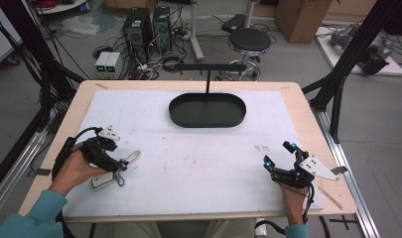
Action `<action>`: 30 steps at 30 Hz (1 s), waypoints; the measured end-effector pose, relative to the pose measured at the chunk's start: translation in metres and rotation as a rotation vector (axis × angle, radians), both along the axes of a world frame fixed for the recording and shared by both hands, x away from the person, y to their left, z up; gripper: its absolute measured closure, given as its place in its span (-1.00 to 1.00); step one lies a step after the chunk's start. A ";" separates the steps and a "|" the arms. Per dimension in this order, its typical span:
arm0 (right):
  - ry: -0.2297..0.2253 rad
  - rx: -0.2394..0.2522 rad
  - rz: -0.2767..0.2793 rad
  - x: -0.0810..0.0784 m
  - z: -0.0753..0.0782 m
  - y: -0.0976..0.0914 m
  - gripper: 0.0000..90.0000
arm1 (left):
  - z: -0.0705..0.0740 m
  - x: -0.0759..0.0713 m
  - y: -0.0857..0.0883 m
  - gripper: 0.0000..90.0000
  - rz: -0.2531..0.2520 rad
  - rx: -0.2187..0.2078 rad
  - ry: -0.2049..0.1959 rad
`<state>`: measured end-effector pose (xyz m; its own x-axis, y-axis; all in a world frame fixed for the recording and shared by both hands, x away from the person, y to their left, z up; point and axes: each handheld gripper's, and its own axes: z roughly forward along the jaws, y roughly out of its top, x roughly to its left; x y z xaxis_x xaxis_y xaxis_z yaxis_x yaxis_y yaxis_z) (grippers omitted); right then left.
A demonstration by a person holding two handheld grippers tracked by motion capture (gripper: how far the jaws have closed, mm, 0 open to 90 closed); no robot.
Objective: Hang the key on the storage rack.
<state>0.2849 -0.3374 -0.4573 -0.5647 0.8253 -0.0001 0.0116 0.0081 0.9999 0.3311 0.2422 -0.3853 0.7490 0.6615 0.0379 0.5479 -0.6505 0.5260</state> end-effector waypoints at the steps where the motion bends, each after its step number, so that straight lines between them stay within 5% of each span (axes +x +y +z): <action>1: 0.000 0.000 0.000 0.000 0.000 0.000 -0.80 | -0.001 0.001 -0.001 -0.46 0.007 0.012 0.010; 15: -0.001 -0.002 0.000 0.000 0.000 0.000 -0.80 | -0.010 0.008 -0.010 -0.19 -0.001 0.095 0.109; 30: 0.002 0.000 0.001 0.000 0.000 0.000 -0.80 | -0.017 0.011 -0.019 0.14 -0.009 0.177 0.164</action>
<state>0.2847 -0.3375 -0.4573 -0.5655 0.8247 0.0014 0.0139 0.0078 0.9999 0.3419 0.2227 -0.4025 0.7605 0.6486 0.0300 0.6104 -0.7299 0.3077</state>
